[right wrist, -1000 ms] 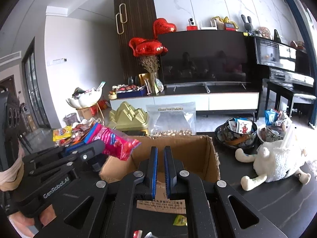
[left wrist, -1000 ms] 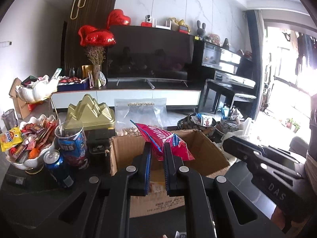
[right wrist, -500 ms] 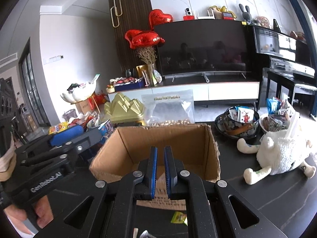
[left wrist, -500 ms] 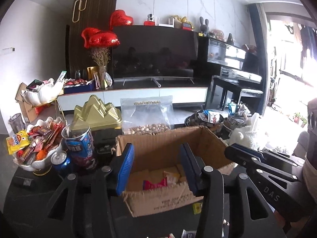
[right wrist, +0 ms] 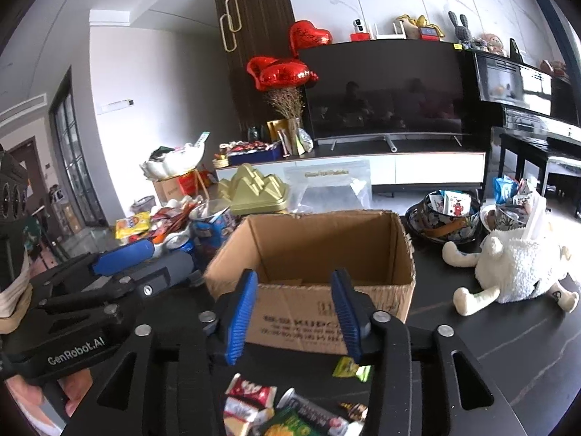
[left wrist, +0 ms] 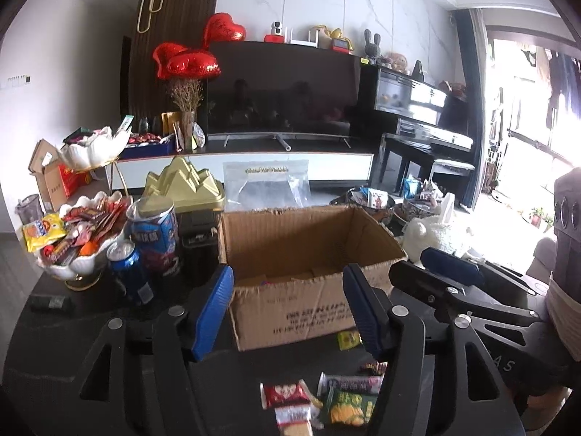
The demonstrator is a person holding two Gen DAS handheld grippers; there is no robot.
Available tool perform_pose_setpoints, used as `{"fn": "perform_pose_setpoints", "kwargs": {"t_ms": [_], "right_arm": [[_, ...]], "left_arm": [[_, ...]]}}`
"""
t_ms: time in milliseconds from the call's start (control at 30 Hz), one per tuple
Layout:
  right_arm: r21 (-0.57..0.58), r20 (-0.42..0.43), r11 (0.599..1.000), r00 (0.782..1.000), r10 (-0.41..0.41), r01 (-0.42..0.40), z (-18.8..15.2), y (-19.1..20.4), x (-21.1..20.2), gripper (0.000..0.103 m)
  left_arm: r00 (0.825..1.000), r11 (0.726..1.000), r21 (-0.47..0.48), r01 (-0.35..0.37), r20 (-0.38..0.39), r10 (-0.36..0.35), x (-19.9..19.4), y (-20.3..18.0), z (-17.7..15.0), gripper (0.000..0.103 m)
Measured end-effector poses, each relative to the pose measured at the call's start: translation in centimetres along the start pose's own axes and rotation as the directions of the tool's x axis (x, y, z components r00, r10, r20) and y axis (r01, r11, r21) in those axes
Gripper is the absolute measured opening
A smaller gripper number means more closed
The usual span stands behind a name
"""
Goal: Organize snacks
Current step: 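Return both open tools from the box to the remaining snacks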
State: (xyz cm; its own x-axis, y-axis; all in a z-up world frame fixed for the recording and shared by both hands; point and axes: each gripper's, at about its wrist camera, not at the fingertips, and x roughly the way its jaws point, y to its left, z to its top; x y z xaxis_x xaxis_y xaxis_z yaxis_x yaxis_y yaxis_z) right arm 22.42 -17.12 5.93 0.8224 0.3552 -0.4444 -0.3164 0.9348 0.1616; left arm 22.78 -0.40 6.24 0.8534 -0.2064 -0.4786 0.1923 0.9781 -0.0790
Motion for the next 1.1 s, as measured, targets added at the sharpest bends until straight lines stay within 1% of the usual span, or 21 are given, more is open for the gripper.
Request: {"fn": "perform_pose_setpoints", "kwargs": {"t_ms": [100, 233, 333, 400, 533, 767, 900, 1033, 1100], "right_arm": [[-0.017, 0.001, 1.000, 1.000, -0.007, 0.007, -0.8, 0.7, -0.8, 0.055], [-0.041, -0.010, 0.999, 1.000, -0.010, 0.010, -1.9, 1.3, -1.5, 0.058], [-0.053, -0.023, 0.998, 1.000, -0.020, 0.018, -2.8, 1.6, -1.8, 0.059], [-0.052, -0.030, 0.998, 0.999, -0.024, 0.022, -3.3, 1.7, -2.0, 0.062], [-0.060, -0.044, 0.998, 0.998, -0.037, 0.034, -4.6, 1.8, -2.4, 0.065], [-0.090, -0.121, 0.995, 0.991, -0.054, 0.043, -7.6, 1.7, -1.8, 0.065], [-0.086, -0.163, 0.996, 0.985, -0.053, 0.039, -9.3, 1.1, -1.2, 0.065], [-0.093, -0.228, 0.996, 0.973, -0.038, 0.017, -10.7, 0.5, -0.3, 0.065], [-0.099, -0.246, 0.995, 0.969, -0.032, 0.007, -11.3, 0.5, 0.0, 0.065]], "left_arm": [[1.000, 1.000, -0.009, -0.006, -0.009, 0.006, -1.0, 0.2, -0.9, 0.063], [0.999, 0.999, -0.013, -0.032, -0.014, 0.032, -2.2, 0.3, -2.3, 0.067], [0.998, 0.999, -0.017, -0.043, -0.040, 0.043, -2.7, 0.5, -3.5, 0.068], [0.997, 0.999, -0.016, -0.052, -0.063, 0.051, -2.8, 0.6, -4.3, 0.070], [0.993, 0.998, 0.002, -0.065, -0.102, 0.065, -2.9, 0.6, -6.2, 0.071], [0.983, 0.996, 0.032, -0.086, -0.159, 0.090, -2.2, 0.4, -9.1, 0.072], [0.975, 0.995, 0.049, -0.087, -0.201, 0.095, -1.4, 0.1, -10.7, 0.072], [0.967, 0.993, 0.073, -0.088, -0.233, 0.103, -0.5, -0.4, -12.0, 0.072], [0.962, 0.994, 0.078, -0.082, -0.255, 0.100, 0.1, -0.6, -12.6, 0.072]]}}
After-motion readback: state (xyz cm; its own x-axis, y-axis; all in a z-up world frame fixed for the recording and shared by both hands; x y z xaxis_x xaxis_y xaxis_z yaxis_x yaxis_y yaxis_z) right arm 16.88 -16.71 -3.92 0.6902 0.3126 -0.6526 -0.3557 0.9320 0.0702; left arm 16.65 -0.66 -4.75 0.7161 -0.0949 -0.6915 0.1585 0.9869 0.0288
